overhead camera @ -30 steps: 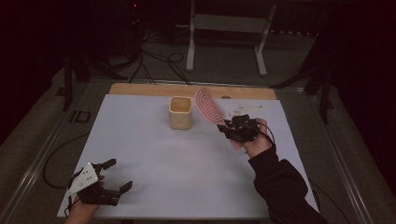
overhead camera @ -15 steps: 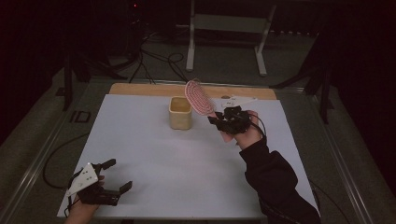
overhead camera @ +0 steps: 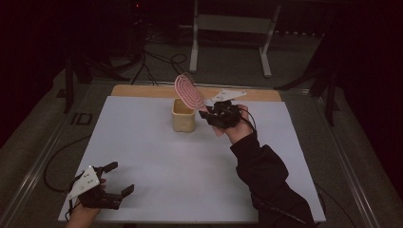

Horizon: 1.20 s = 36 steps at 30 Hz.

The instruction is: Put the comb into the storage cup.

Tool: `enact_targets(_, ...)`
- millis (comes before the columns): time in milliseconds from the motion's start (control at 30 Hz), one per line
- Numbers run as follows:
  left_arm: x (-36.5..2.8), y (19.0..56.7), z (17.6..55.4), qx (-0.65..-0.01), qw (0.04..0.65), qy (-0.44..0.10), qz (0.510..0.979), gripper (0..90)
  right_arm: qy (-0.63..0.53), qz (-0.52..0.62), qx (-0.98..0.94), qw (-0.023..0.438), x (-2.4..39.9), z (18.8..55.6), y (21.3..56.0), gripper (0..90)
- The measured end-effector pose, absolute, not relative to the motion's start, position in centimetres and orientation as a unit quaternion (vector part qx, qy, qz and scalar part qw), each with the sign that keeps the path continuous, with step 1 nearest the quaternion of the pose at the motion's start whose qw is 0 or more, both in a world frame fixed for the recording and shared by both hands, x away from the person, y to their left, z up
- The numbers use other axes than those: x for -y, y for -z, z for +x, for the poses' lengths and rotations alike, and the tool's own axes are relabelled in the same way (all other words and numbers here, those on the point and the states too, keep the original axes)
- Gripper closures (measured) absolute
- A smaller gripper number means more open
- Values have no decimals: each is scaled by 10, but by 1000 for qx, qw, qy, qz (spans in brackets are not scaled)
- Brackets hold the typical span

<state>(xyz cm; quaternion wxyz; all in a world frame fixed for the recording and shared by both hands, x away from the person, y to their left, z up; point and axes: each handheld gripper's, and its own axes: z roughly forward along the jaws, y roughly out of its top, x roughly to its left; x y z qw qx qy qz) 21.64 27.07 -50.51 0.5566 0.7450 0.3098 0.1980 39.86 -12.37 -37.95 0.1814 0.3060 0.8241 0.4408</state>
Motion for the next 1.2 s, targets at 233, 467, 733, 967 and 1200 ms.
enact_targets(233,-271,505,216,-310,558,-198,744,0,-448,303,-820,185,112,409,375,706)
enact_targets(467,-271,504,216,-311,559,-197,743,0,-456,297,-818,187,101,416,372,707)
enact_targets(733,-272,504,216,-311,561,-196,742,0,-480,289,-807,188,86,428,368,707)
enact_targets(967,-272,504,216,-310,565,-195,740,0,-497,280,-800,187,70,440,367,707)
enact_targets(1200,-274,504,216,-310,567,-194,738,0,-519,272,-789,185,60,454,367,707)
